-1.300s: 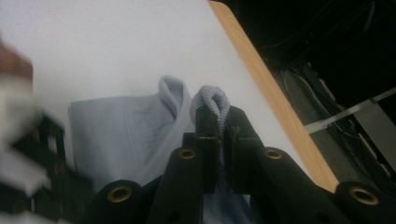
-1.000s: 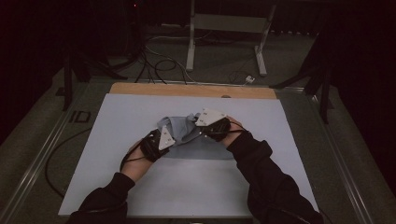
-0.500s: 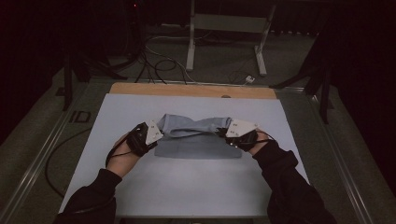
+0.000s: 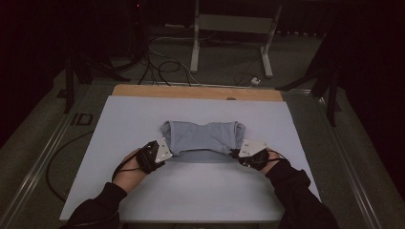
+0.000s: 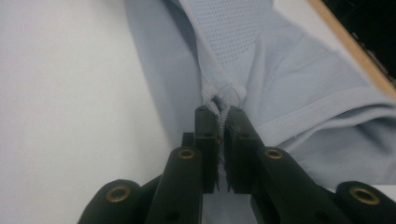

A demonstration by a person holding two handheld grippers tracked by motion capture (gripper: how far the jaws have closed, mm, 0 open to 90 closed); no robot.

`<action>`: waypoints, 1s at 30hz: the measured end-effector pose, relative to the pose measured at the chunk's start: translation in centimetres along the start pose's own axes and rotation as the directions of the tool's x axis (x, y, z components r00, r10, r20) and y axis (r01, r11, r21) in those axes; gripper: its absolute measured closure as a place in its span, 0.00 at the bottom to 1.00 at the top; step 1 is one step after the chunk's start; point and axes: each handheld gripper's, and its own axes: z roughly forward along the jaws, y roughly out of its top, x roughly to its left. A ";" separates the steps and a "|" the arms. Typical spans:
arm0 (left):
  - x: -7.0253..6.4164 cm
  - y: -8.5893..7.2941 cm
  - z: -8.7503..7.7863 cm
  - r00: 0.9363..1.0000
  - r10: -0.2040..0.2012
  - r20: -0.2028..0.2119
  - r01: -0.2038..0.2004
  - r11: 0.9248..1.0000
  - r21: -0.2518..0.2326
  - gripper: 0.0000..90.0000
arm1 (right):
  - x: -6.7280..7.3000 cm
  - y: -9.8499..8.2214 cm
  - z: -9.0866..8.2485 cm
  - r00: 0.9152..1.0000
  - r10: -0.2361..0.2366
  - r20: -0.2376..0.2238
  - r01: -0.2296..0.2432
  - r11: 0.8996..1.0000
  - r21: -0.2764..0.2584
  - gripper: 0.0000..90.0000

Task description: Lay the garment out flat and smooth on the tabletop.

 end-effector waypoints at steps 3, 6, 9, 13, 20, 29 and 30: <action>-0.1 -0.5 0.5 1.000 -0.011 0.016 0.011 1.000 0.004 0.96 | 0.6 -0.7 0.4 1.000 0.008 -0.004 -0.008 1.000 -0.001 0.93; -0.3 -0.8 0.9 0.999 -0.025 0.041 0.025 1.000 0.011 0.96 | 1.0 -1.4 0.5 1.000 0.015 -0.015 -0.015 1.000 0.007 0.92; -0.5 -1.0 1.3 0.998 -0.021 0.051 0.021 1.000 0.016 0.96 | 1.2 -1.9 0.5 0.999 0.016 -0.036 -0.015 1.000 0.022 0.90; -0.4 -1.1 1.4 0.997 -0.040 0.062 0.039 0.999 0.014 0.96 | 1.5 -2.4 0.4 0.999 0.015 -0.052 -0.013 0.999 0.034 0.87; -0.5 -1.6 1.9 0.991 -0.053 0.120 0.053 0.999 0.006 0.94 | 1.7 -3.7 0.0 0.998 0.027 -0.049 -0.023 0.996 0.091 0.79; -0.4 -1.7 1.1 0.981 -0.082 0.176 0.087 0.996 -0.019 0.69 | 1.7 -3.2 -1.4 0.997 0.069 -0.029 -0.067 0.995 0.068 0.53; -0.3 -1.7 0.6 0.984 -0.086 0.159 0.091 0.995 -0.027 0.61 | 1.6 -3.1 -1.7 0.997 0.074 -0.027 -0.072 0.995 0.066 0.51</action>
